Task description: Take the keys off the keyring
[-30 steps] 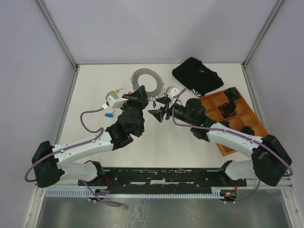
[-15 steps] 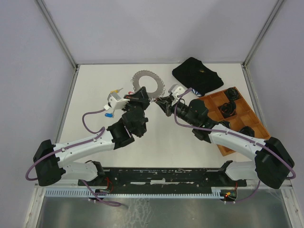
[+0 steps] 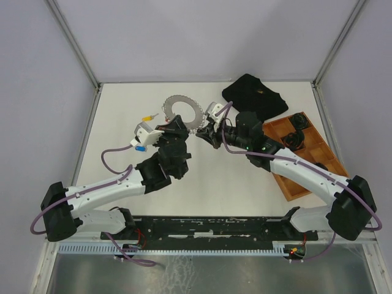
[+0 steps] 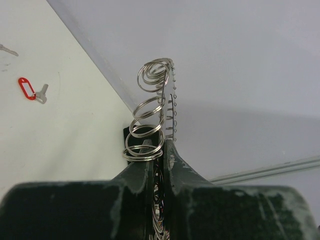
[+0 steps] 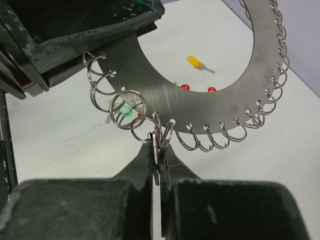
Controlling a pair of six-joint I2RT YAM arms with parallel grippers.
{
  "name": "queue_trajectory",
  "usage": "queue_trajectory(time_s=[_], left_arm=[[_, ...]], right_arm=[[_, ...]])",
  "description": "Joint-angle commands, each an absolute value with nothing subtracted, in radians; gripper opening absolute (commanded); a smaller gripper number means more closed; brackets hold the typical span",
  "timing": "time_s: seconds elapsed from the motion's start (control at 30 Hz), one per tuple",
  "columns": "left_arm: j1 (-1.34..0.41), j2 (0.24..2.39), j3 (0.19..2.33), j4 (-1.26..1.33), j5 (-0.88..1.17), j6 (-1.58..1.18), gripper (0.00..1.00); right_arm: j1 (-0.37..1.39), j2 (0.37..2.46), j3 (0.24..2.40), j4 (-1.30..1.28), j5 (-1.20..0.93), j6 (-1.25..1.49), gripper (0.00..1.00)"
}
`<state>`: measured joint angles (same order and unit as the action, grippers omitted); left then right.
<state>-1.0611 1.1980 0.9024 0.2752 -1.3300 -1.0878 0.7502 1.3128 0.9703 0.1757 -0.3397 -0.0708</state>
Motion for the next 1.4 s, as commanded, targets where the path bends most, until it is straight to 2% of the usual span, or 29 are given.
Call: queue_trajectory(time_s=[0.0,0.13,0.27,0.53,0.7,0.83,0.93,1.0,1.07,1.37], left_arm=[[-1.011,1.170,0.923,0.219,-1.413,-1.230,0.08],[-0.976,1.151,0.895,0.199,-1.377,-1.291,0.07],[-0.961,1.121,0.848,0.255,-1.344,-1.298,0.06],[-0.957,1.087,0.806,0.337,-1.297,-1.286,0.04],[-0.958,1.073,0.805,0.340,-1.282,-1.296,0.04],[-0.958,1.065,0.804,0.340,-1.261,-1.306,0.04],[-0.958,1.068,0.811,0.341,-1.238,-1.316,0.03],[-0.959,1.072,0.817,0.341,-1.223,-1.323,0.03],[-0.958,1.078,0.824,0.341,-1.208,-1.330,0.03],[-0.961,1.123,0.860,0.341,-1.162,-1.361,0.03]], right_arm=[[0.772,1.327,1.045,0.026,-0.526,-0.109,0.00],[0.772,1.367,1.047,0.029,-0.563,-0.077,0.00],[0.773,1.404,1.037,0.054,-0.577,-0.041,0.15],[0.773,1.414,0.996,0.149,-0.554,0.057,0.34],[0.773,1.409,0.933,0.282,-0.560,0.128,0.55],[0.770,1.397,0.852,0.438,-0.484,0.176,0.76],[0.769,1.394,0.716,0.745,-0.416,0.190,0.85],[0.771,1.412,0.610,1.037,-0.348,0.162,0.98],[0.772,1.426,0.585,1.170,-0.316,0.126,0.99],[0.802,1.457,0.616,1.205,-0.210,0.098,0.99]])
